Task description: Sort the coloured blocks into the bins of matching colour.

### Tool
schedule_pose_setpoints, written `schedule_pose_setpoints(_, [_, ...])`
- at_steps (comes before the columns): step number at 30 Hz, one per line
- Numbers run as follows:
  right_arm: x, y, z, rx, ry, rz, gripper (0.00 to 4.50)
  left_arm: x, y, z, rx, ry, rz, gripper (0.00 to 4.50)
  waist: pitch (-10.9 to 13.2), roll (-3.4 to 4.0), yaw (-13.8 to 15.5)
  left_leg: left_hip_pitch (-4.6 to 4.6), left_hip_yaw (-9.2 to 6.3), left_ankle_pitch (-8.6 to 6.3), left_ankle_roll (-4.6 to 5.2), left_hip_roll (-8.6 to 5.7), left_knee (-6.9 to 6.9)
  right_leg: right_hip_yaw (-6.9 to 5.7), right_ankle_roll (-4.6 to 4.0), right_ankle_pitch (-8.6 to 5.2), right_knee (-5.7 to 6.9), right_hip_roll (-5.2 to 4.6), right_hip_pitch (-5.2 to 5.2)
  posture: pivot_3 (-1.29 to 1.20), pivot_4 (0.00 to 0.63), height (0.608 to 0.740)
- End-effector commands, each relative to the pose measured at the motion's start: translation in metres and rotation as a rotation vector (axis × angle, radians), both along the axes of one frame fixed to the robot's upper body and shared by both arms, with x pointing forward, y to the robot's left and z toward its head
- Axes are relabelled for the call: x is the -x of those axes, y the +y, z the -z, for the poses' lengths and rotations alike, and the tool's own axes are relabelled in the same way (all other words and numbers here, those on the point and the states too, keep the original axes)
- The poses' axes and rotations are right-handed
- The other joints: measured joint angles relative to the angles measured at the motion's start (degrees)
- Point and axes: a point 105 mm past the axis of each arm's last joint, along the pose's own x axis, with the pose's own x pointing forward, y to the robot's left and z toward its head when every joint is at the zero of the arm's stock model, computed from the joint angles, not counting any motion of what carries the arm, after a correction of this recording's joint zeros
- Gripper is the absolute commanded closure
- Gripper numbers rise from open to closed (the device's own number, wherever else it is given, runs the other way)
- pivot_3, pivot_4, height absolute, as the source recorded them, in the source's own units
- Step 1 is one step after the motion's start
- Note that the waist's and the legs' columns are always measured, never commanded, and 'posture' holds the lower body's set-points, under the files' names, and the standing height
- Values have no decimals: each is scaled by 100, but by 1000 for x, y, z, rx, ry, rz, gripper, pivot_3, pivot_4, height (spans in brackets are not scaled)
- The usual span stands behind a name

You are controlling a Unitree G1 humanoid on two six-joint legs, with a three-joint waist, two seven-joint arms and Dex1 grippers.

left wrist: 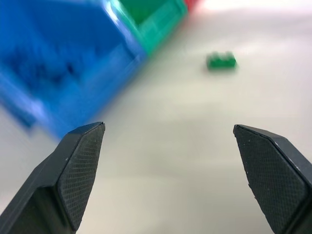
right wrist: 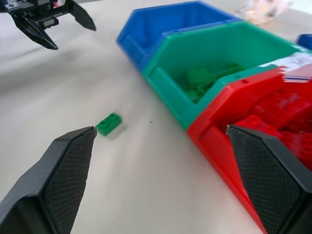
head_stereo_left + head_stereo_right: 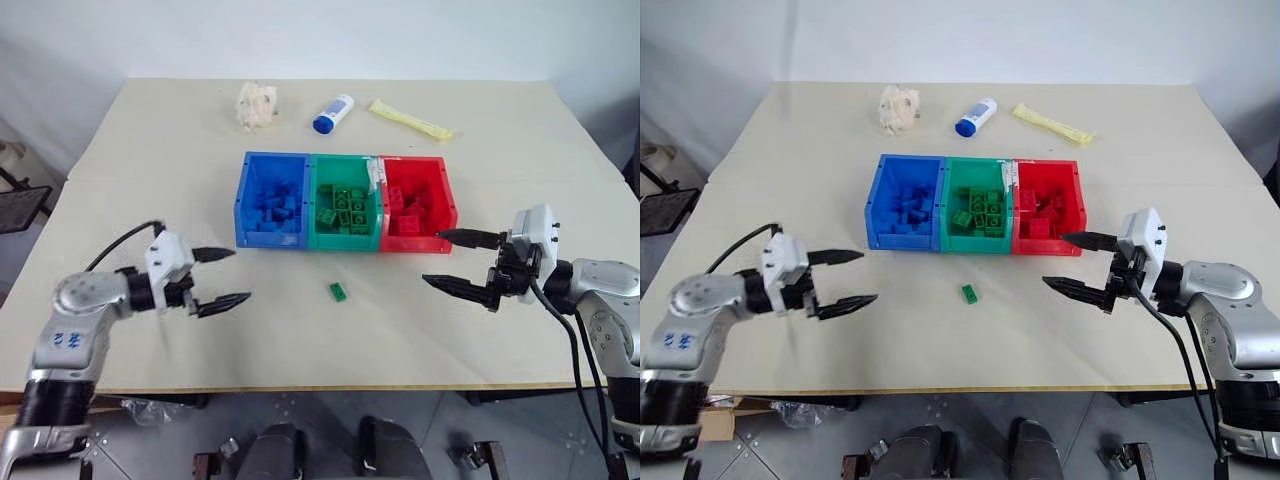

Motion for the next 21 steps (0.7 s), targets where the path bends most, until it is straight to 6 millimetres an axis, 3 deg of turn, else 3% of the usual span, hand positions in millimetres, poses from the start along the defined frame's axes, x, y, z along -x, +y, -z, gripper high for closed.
schedule_pose_setpoints(1, [6, -4, -8, 20, -37, -49, 5, 11, 14, -8, -1, -50, -8, 13, 0, 0, 2, 0, 0, 0, -1, -2, 0, 3, 0, 0, 0, -3, 0, 0, 150, 740])
schedule_pose_setpoints(6, [10, -5, -4, 36, -8, -97, 5, 36, 21, 5, 7, 13, 26, 13, 0, 1, -37, 1, 2, -5, -8, 3, -7, 10, -1, -1, -6, -13, -4, 0, 150, 740])
schedule_pose_setpoints(11, [8, -4, -3, 42, -7, -102, 5, 34, 10, 3, 19, 1, 43, 13, 0, 2, -7, 1, 1, -6, -11, 10, -3, 9, -4, -2, -7, -17, -2, 0, 150, 740])
schedule_pose_setpoints(15, [11, -2, -1, 58, -9, -115, 5, 31, -24, 8, 44, 22, 103, 13, 0, 3, -7, 1, 1, -7, -12, 9, -5, 11, -3, -2, -8, -20, -3, 0, 150, 740])
schedule_pose_setpoints(18, [15, 1, 2, 78, -8, -121, 5, 15, -67, 12, 76, -12, 142, 13, -1, 4, 16, 1, 1, -7, -11, 4, -4, 8, -3, -1, -3, -5, -2, 0, 150, 740])
schedule_pose_setpoints(21, [18, 2, 5, 83, -9, -114, 5, 4, -92, 16, 105, -31, 160, 13, -2, 1, 8, 0, 4, -5, -9, -1, -1, 7, -2, -1, 7, 4, -2, 0, 150, 740])
